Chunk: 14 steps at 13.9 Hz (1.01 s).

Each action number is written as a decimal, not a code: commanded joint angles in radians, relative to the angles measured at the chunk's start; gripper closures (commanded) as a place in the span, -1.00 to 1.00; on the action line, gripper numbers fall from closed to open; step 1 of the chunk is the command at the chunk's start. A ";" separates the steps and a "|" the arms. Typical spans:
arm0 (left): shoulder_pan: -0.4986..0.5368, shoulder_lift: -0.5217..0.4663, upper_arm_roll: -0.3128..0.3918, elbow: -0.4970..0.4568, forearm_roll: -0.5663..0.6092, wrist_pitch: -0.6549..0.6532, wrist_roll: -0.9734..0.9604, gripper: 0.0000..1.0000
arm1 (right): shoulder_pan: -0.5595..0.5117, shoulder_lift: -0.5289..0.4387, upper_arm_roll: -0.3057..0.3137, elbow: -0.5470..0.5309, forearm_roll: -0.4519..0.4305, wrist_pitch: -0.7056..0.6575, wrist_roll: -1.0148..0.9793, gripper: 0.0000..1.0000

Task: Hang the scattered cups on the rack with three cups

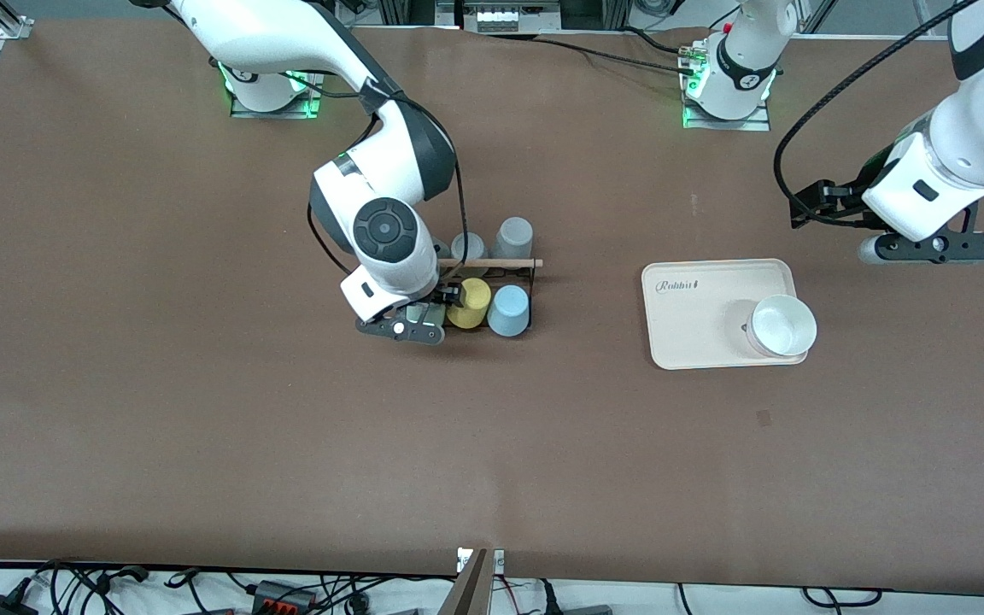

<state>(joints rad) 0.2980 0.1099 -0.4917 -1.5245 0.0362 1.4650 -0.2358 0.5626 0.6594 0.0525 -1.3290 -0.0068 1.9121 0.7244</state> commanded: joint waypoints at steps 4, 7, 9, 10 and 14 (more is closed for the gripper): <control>0.006 -0.050 -0.016 -0.046 0.027 0.001 -0.030 -1.00 | -0.093 -0.046 -0.077 0.197 -0.035 -0.106 -0.109 -1.00; 0.009 -0.048 -0.010 -0.048 0.021 0.005 -0.039 -1.00 | -0.214 -0.121 -0.103 0.183 -0.025 -0.136 -0.144 -1.00; 0.018 -0.050 -0.010 -0.051 0.017 0.003 -0.066 -1.00 | -0.280 -0.168 -0.102 0.156 -0.018 -0.183 -0.193 -1.00; 0.018 -0.052 -0.011 -0.057 0.017 0.003 -0.071 -1.00 | -0.306 -0.206 -0.100 0.116 -0.016 -0.183 -0.235 -1.00; 0.020 -0.076 -0.010 -0.085 -0.004 0.006 -0.076 -1.00 | -0.389 -0.342 -0.100 -0.031 -0.002 -0.182 -0.376 -1.00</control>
<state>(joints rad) 0.3066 0.0780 -0.4997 -1.5692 0.0428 1.4636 -0.3038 0.2039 0.4141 -0.0623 -1.2451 -0.0206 1.7235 0.4020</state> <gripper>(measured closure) 0.000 0.000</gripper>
